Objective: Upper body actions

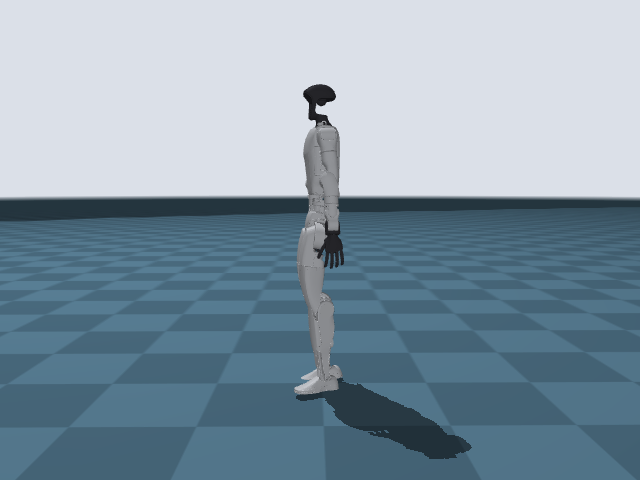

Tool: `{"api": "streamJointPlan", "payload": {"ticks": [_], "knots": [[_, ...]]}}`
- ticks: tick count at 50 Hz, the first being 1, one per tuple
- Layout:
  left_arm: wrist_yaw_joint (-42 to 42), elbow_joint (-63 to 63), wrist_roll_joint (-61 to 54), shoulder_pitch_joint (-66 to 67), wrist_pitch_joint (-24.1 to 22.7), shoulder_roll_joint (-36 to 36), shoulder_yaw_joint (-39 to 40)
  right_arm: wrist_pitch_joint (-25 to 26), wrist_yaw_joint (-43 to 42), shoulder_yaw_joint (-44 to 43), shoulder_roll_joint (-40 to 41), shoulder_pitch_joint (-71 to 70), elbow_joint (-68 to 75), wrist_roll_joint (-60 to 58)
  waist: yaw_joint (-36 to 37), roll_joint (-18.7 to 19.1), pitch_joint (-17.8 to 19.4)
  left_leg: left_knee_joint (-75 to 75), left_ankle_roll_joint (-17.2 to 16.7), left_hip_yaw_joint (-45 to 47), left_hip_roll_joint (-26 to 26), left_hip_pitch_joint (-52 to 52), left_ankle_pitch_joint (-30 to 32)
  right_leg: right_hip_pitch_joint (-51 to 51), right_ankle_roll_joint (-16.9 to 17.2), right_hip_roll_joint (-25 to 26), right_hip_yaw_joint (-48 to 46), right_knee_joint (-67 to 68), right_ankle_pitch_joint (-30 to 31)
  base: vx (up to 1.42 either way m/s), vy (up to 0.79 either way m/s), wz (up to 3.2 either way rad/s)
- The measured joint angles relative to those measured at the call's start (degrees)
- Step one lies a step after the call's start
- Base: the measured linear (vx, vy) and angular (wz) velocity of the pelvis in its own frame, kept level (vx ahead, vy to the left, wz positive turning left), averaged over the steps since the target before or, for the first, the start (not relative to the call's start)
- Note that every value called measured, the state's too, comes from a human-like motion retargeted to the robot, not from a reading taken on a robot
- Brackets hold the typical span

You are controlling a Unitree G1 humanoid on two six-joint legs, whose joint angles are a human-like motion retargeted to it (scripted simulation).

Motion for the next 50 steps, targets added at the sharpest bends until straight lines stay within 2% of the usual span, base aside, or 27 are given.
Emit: {"api": "streamJointPlan", "payload": {"ticks": [50], "knots": [[-0.66, 0.06, -0.17, 0.12, 0.27, -0.23, 0.28, 0.61, 1.41, 0.18, -0.08, 0.14, 0.08, -0.86, -0.16, 0.00, 0.05, 0.09, 0.08, -0.24, -0.06, -0.14, 0.16, 0.14, -0.10, -0.02, -0.23, -0.05, 0.06, 0.00, 0.00, 0.00]]}}
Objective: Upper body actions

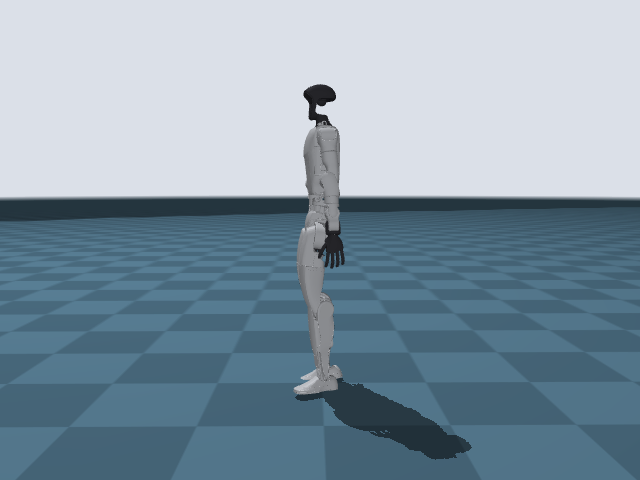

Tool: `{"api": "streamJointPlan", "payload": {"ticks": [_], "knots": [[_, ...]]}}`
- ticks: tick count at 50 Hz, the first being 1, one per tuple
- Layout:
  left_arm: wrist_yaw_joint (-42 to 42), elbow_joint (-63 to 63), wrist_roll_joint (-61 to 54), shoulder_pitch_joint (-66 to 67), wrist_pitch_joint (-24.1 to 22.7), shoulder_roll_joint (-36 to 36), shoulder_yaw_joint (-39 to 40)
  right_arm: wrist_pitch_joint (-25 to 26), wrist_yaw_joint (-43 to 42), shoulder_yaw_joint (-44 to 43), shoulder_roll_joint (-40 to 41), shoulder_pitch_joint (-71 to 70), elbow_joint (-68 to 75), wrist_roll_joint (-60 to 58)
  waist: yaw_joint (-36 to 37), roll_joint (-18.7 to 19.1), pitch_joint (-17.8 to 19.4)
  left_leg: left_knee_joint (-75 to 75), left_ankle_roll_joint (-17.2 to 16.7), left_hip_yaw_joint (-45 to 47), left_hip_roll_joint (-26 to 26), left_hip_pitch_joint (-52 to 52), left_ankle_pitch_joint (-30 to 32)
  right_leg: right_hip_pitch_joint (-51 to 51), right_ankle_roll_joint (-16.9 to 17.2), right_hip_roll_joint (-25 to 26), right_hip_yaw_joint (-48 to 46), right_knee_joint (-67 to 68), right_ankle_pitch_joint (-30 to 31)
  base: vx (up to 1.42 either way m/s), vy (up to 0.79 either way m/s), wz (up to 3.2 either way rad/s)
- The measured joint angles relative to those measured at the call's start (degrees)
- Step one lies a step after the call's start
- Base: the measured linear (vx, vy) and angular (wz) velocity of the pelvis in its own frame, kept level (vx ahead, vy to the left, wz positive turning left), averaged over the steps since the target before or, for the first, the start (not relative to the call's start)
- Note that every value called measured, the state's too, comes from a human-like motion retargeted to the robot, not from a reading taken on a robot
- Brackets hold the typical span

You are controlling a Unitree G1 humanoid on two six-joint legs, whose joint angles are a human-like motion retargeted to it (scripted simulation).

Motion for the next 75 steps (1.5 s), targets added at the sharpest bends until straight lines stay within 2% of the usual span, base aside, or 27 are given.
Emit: {"api": "streamJointPlan", "payload": {"ticks": [35, 45, 53, 67, 70, 75], "knots": [[-0.73, 0.01, -0.11, 0.00, 0.32, -0.03, 0.23, -0.11, 0.50, 0.26, -0.11, 0.12, -0.20, -0.18, -0.28, -0.22, -0.13, 0.03, -0.02, -0.28, -0.03, -0.17, 0.05, 0.02, -0.02, -0.04, -0.26, -0.06, -0.05, 0.00, 0.00, 0.00], [-0.63, 0.09, -0.21, -0.54, 0.21, -0.04, 0.90, -0.17, 3.62, -4.74, -2.11, 0.09, -4.36, 1.38, -0.48, -0.72, 0.21, 0.08, 0.01, -0.71, -0.12, -0.09, 0.05, 0.44, 0.10, -0.11, -0.63, -0.11, -0.21, 0.00, 0.00, 0.00], [-0.76, 0.14, -0.25, -0.55, 0.26, 0.38, 1.06, 3.21, 3.68, -14.91, -3.29, 0.84, -21.39, 8.44, -1.10, -0.92, 0.24, 0.23, 0.01, -1.08, -0.25, -0.41, 0.11, 0.55, 0.19, -0.35, -1.16, -0.24, -0.25, 0.00, 0.00, 0.00], [-1.38, 0.28, 0.07, 0.44, 0.62, 1.15, 2.27, 7.79, -5.30, -28.09, -4.36, -10.06, -57.98, 30.38, -2.23, -1.17, -0.62, 0.19, -0.02, -0.52, -0.06, 0.04, -0.04, 0.54, 0.14, -0.20, -0.66, -0.13, -0.15, 0.00, 0.00, 0.00], [-1.89, 0.33, 0.02, 0.35, 0.77, 1.25, 2.50, 7.72, -7.88, -29.36, -4.99, -13.04, -63.68, 34.77, -2.16, -1.38, -0.90, 0.17, -0.06, -0.58, -0.07, 0.02, -0.05, 0.49, 0.13, -0.21, -0.74, -0.12, -0.20, 0.00, 0.00, 0.00], [-2.85, 0.44, 0.12, 0.35, 1.06, 1.36, 2.61, 4.18, -15.65, -30.12, -7.45, -18.52, -72.02, 39.15, -2.05, -1.78, -1.66, 0.13, -0.12, -0.75, -0.11, -0.10, -0.09, 0.36, 0.12, -0.23, -0.94, -0.10, -0.32, 0.00, 0.00, 0.00]]}}
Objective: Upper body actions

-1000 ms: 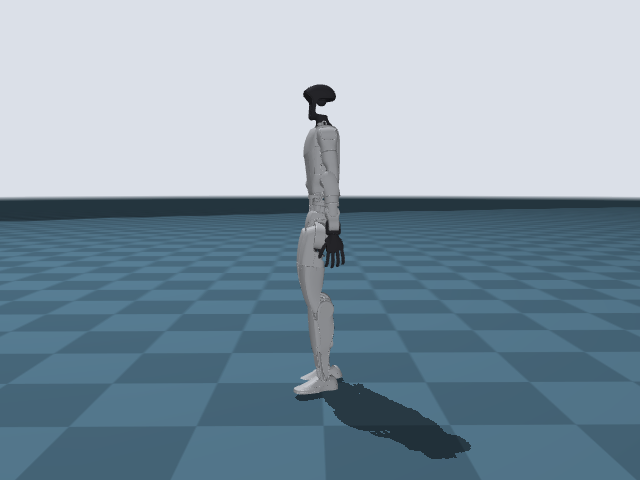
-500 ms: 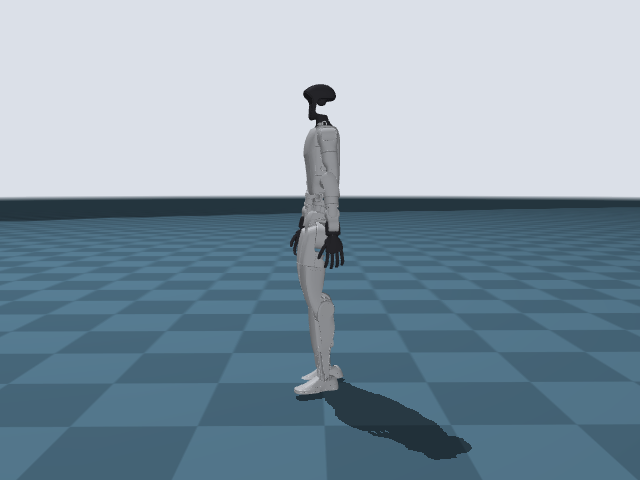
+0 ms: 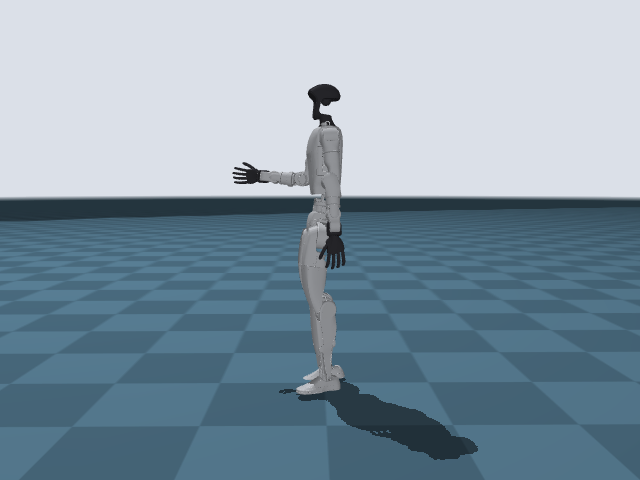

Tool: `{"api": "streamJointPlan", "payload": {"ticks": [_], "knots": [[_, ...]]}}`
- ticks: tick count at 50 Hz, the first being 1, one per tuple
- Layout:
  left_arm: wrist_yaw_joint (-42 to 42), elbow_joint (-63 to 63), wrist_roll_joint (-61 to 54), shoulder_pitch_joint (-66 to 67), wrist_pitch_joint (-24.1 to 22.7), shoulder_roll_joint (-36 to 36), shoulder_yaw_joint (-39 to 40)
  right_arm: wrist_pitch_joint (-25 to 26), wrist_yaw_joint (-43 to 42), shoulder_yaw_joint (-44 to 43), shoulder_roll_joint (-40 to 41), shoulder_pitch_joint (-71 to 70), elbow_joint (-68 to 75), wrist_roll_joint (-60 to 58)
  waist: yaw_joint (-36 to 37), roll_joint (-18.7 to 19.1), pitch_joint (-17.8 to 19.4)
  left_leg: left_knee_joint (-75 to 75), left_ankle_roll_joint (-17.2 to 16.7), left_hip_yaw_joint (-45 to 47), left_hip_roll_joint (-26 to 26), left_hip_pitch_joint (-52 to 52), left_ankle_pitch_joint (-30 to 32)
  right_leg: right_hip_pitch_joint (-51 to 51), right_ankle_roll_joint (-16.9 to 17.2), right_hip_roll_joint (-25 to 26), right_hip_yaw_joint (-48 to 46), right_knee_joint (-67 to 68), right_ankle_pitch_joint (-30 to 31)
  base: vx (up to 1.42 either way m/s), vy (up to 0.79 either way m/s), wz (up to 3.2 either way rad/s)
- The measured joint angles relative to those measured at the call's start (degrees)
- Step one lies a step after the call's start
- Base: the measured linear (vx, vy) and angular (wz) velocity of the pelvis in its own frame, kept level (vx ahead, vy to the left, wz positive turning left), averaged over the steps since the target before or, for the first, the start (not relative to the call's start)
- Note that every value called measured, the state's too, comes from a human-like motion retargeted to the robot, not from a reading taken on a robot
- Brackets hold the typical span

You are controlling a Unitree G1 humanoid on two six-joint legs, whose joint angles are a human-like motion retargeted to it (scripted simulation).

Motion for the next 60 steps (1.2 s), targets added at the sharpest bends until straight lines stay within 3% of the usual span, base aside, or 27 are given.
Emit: {"api": "streamJointPlan", "payload": {"ticks": [6, 17, 25, 30, 35, 41, 48, 53, 60], "knots": [[0.56, 0.25, 0.04, 0.09, 0.04, 0.07, 0.04, -6.72, -11.33, 1.07, -3.54, -5.98, -7.29, -0.31, -0.09, -0.82, -0.93, -0.05, -0.08, -0.43, -0.15, -0.12, -0.07, -0.05, -0.01, -0.07, -0.48, 0.00, -0.23, 0.00, 0.00, 0.00], [0.35, 0.71, 0.02, 0.08, 0.04, 0.13, 0.15, -12.07, -24.15, 3.64, -9.60, -15.52, -16.29, -7.90, -0.19, -1.58, -1.95, -0.12, -0.15, -1.06, -0.29, -0.45, -0.15, -0.32, 0.01, -0.12, -1.15, 0.01, -0.47, 0.00, 0.00, 0.00], [0.15, 1.12, -0.02, 0.15, 0.13, 0.48, 0.33, -13.95, -30.52, 8.43, -21.53, -18.94, -26.56, -33.17, -0.63, -1.55, -2.15, -0.15, -0.17, -1.14, -0.41, -0.45, -0.24, -0.44, 0.03, -0.22, -1.20, 0.03, -0.48, 0.00, 0.00, 0.00], [0.00, 1.05, -0.06, 0.05, 0.22, 0.55, 0.37, -20.58, -33.57, 12.95, -27.45, -20.02, -33.23, -48.02, -0.76, -1.33, -2.20, -0.14, -0.17, -1.14, -0.41, -0.49, -0.24, -0.43, 0.04, -0.22, -1.18, 0.02, -0.52, 0.00, 0.00, 0.00], [-0.06, 0.81, -0.05, -0.20, 0.24, 0.45, 0.52, -26.78, -35.55, 15.77, -31.34, -21.06, -37.86, -55.69, -0.76, -1.16, -2.13, -0.14, -0.15, -1.24, -0.43, -0.51, -0.21, -0.38, 0.05, -0.23, -1.26, 0.01, -0.54, 0.00, 0.00, 0.00], [0.04, 0.48, -0.31, -0.52, 0.09, 0.06, 0.65, -24.32, -36.33, 15.06, -31.17, -20.46, -40.45, -59.11, -0.59, -1.21, -2.04, -0.12, -0.12, -1.61, -0.51, -0.75, -0.09, -0.32, 0.09, -0.31, -1.69, -0.07, -0.57, 0.00, 0.00, 0.00], [0.20, 0.79, -0.34, -0.07, 0.00, -0.27, 0.66, -16.29, -36.98, 11.33, -26.30, -19.06, -37.61, -54.05, -0.56, -1.23, -2.31, -0.31, 0.17, -1.79, -0.76, -0.79, -0.03, -0.27, 0.10, -0.22, -1.92, -0.13, -0.59, 0.00, 0.00, 0.00], [0.26, 1.26, -0.17, 0.51, 0.10, -0.36, 0.79, -13.05, -36.95, 8.23, -20.12, -18.72, -34.37, -47.65, -1.11, -1.28, -2.60, -0.41, 0.22, -2.25, -0.91, -0.63, -0.13, -0.18, 0.12, -0.21, -2.29, -0.17, -0.61, 0.00, 0.00, 0.00], [-0.04, 1.48, -0.12, 0.95, 0.25, -0.34, 0.93, -12.51, -38.76, 5.57, -12.63, -19.70, -31.16, -35.30, -1.74, -1.19, -2.59, -0.44, 0.15, -2.52, -0.84, -0.41, -0.21, -0.08, 0.15, -0.22, -2.53, -0.17, -0.59, 0.00, 0.00, 0.00]]}}
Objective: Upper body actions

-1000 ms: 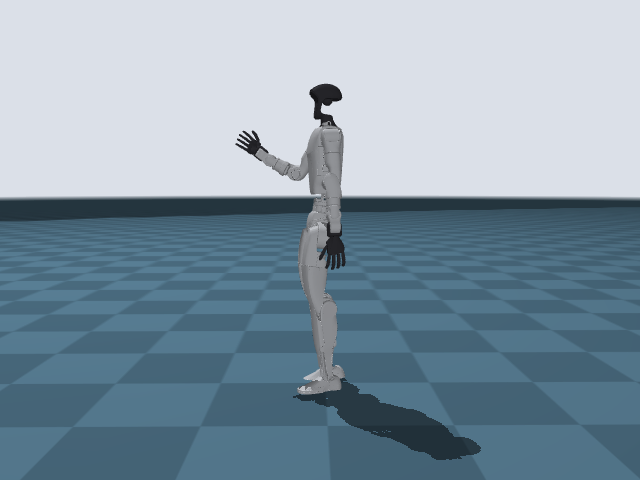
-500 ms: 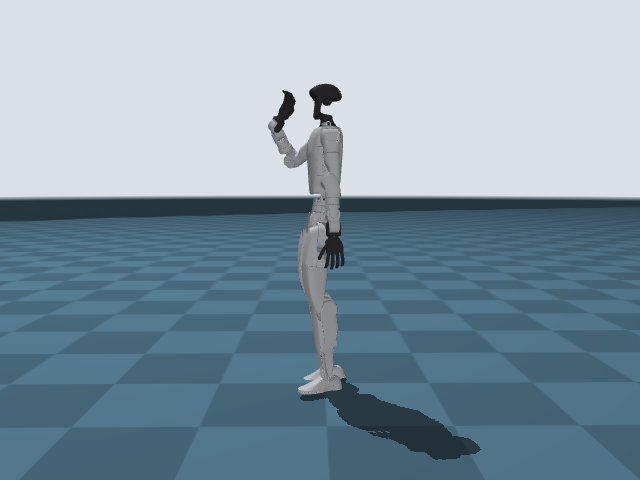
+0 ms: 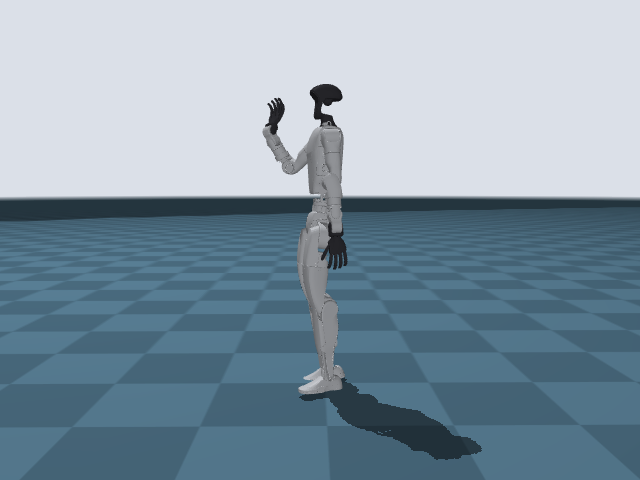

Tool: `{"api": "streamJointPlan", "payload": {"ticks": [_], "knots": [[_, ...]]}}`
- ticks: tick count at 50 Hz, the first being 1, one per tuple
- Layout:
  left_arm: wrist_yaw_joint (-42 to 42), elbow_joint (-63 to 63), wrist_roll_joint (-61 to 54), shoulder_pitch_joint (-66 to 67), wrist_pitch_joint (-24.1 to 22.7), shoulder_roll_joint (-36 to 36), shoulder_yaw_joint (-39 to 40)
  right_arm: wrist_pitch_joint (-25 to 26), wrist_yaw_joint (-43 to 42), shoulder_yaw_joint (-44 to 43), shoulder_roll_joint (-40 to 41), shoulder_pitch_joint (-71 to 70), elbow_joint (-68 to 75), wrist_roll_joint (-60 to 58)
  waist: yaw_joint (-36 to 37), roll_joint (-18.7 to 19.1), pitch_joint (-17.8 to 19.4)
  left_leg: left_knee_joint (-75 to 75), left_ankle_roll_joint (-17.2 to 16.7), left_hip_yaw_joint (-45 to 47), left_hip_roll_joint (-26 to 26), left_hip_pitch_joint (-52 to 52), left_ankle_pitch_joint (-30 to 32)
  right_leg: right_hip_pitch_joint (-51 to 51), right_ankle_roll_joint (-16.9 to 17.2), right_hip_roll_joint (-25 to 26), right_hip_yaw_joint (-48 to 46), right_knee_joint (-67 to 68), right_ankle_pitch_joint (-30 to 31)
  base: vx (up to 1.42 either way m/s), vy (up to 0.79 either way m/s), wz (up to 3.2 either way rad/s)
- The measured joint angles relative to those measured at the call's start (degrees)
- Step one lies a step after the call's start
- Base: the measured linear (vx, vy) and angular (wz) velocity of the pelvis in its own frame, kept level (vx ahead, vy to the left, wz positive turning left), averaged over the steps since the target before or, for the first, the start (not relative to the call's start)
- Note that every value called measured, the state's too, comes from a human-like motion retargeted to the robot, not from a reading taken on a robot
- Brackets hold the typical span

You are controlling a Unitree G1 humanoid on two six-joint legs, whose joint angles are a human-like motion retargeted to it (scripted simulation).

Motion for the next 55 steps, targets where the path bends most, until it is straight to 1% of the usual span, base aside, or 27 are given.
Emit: {"api": "streamJointPlan", "payload": {"ticks": [3, 6, 10, 17, 25, 28, 32, 35, 40, 47, 52, 55], "knots": [[-0.09, 0.00, 0.07, 0.08, 0.04, 0.08, -0.05, -0.39, 0.45, -0.73, 1.53, -0.60, 0.87, 4.05, -0.04, 0.11, -0.01, 0.06, -0.05, 0.14, 0.06, -0.05, 0.01, -0.04, -0.02, -0.01, 0.17, 0.00, 0.04, 0.00, 0.00, 0.00], [-0.23, -0.08, 0.07, 0.30, 0.08, 0.13, -0.11, -1.67, 0.91, -0.74, 1.04, -0.35, 0.27, 4.35, -0.01, 0.25, -0.22, 0.14, -0.06, 0.32, 0.10, -0.26, 0.04, -0.26, -0.05, -0.02, 0.39, 0.03, 0.09, 0.00, 0.00, 0.00], [-0.42, -0.04, -0.01, 0.00, 0.22, 0.16, -0.28, -5.02, 0.56, 0.19, -1.49, 0.06, -1.88, -0.01, 0.10, 0.58, 0.12, 0.21, -0.07, 0.68, 0.19, -0.16, 0.03, -0.21, -0.09, 0.02, 0.78, 0.05, 0.14, 0.00, 0.00, 0.00], [-0.46, -0.39, 0.06, -0.47, 0.30, 0.05, -0.47, -11.43, 2.34, 3.46, -8.37, 0.80, -8.20, -11.68, 0.32, 0.95, 0.33, 0.29, -0.11, 1.01, 0.27, -0.19, 0.06, -0.32, -0.16, 0.03, 1.19, 0.08, 0.24, 0.00, 0.00, 0.00], [-0.60, -0.92, -0.02, -0.75, 0.17, -0.26, -0.77, -15.93, 4.51, 7.15, -13.34, 1.75, -13.28, -16.35, 0.59, 1.15, 0.24, 0.24, 0.05, 0.93, 0.20, -0.38, 0.17, -0.31, -0.17, 0.14, 1.13, 0.05, 0.18, 0.00, 0.00, 0.00], [-0.56, -0.86, 0.07, -0.72, 0.14, -0.37, -0.80, -16.68, 4.99, 7.54, -14.63, 2.07, -14.03, -18.61, 0.50, 1.17, 0.30, 0.15, 0.11, 0.75, 0.11, -0.27, 0.16, -0.26, -0.18, 0.16, 0.96, 0.04, 0.16, 0.00, 0.00, 0.00], [-0.55, -0.73, 0.04, -0.56, 0.10, -0.51, -0.75, -15.96, 4.05, 7.28, -15.17, 2.32, -13.41, -21.41, 0.31, 1.20, 0.32, 0.04, 0.14, 0.50, 0.03, -0.19, 0.14, -0.24, -0.18, 0.18, 0.71, 0.03, 0.15, 0.00, 0.00, 0.00], [-0.54, -0.58, 0.09, -0.44, 0.13, -0.48, -0.77, -14.87, 3.70, 7.19, -14.60, 2.30, -11.64, -20.74, 0.17, 1.17, 0.34, 0.02, 0.12, 0.31, 0.02, -0.19, 0.16, -0.22, -0.17, 0.15, 0.51, 0.01, 0.14, 0.00, 0.00, 0.00], [-0.59, -0.22, 0.02, -0.26, 0.27, -0.39, -0.66, -11.68, 3.64, 6.20, -12.44, 2.30, -7.70, -16.88, 0.03, 1.08, 0.27, 0.07, 0.05, 0.09, 0.04, -0.27, 0.20, -0.21, -0.16, 0.08, 0.29, -0.01, 0.14, 0.00, 0.00, 0.00], [-0.56, -0.13, 0.00, -0.13, 0.35, -0.49, -0.40, -7.02, 3.17, 3.99, -7.47, 2.68, -2.56, -9.49, -0.16, 1.06, 0.23, 0.03, 0.08, -0.16, -0.02, -0.19, 0.18, -0.13, -0.15, 0.08, 0.04, -0.02, 0.11, 0.00, 0.00, 0.00], [-0.58, -0.15, 0.08, -0.24, 0.37, -0.54, -0.45, -4.52, 2.96, 2.05, -3.84, 2.95, 0.00, -3.02, -0.18, 1.09, 0.27, -0.02, 0.14, -0.21, -0.11, -0.17, 0.18, -0.12, -0.16, 0.08, -0.04, -0.04, 0.11, 0.00, 0.00, 0.00], [-0.58, -0.19, 0.07, -0.33, 0.36, -0.52, -0.54, -4.30, 2.51, 1.43, -2.74, 2.99, 1.12, 0.35, -0.04, 1.11, 0.31, 0.01, 0.13, -0.06, -0.09, -0.25, 0.21, -0.15, -0.18, 0.07, 0.07, -0.05, 0.12, 0.00, 0.00, 0.00]]}}
